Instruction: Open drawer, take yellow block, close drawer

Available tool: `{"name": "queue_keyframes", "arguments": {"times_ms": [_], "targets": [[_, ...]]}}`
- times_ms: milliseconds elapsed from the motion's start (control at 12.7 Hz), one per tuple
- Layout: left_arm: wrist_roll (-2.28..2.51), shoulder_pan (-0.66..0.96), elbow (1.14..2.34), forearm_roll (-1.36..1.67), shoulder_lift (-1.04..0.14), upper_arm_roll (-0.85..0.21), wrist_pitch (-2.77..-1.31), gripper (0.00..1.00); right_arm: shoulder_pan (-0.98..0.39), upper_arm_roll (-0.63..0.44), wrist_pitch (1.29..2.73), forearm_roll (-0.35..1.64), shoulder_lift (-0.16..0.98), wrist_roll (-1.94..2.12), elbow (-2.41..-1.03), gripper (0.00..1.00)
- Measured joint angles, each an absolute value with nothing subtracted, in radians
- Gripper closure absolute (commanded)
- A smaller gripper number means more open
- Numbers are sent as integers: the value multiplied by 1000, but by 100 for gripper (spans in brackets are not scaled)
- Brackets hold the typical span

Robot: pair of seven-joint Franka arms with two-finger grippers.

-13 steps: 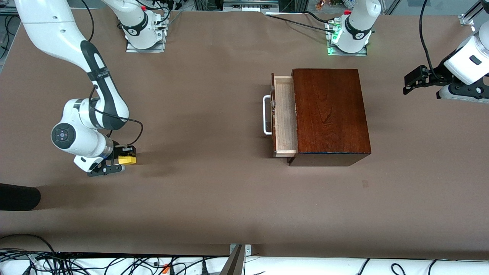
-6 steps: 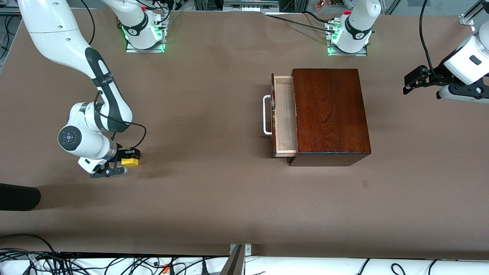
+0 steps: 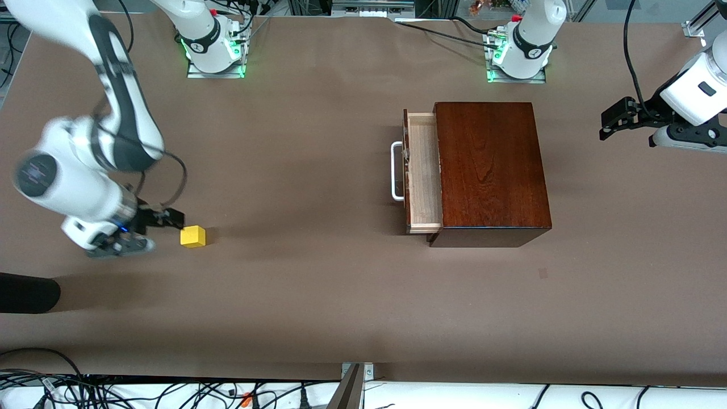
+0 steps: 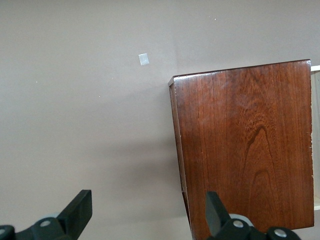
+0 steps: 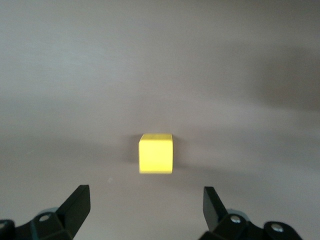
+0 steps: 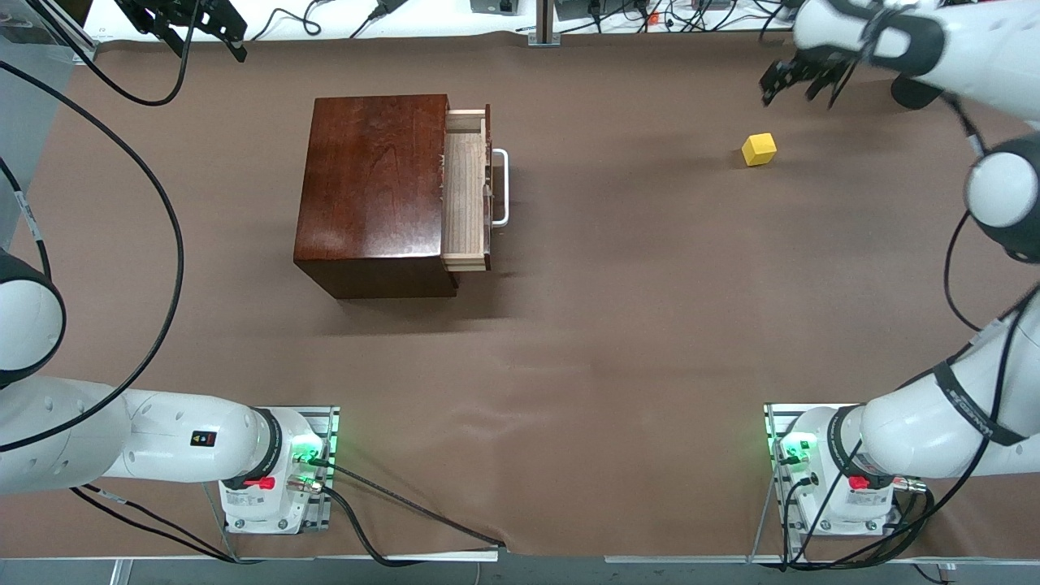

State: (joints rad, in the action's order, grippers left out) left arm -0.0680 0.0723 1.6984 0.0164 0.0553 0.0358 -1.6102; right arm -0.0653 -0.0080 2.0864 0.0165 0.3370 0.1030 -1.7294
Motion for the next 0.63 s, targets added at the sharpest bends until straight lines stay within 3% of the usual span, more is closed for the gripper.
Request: {"name": "queue_keyframes", "arguments": {"times_ms": [316,632], "targets": [[-68,72,1696,16,56,32,-1610,0,-66,13,1854,16,115,99,-1727,0],[-68,72,1695,16,57,29,-1610,0,-66,13,1706,16,-5,92,-1706,0]]}}
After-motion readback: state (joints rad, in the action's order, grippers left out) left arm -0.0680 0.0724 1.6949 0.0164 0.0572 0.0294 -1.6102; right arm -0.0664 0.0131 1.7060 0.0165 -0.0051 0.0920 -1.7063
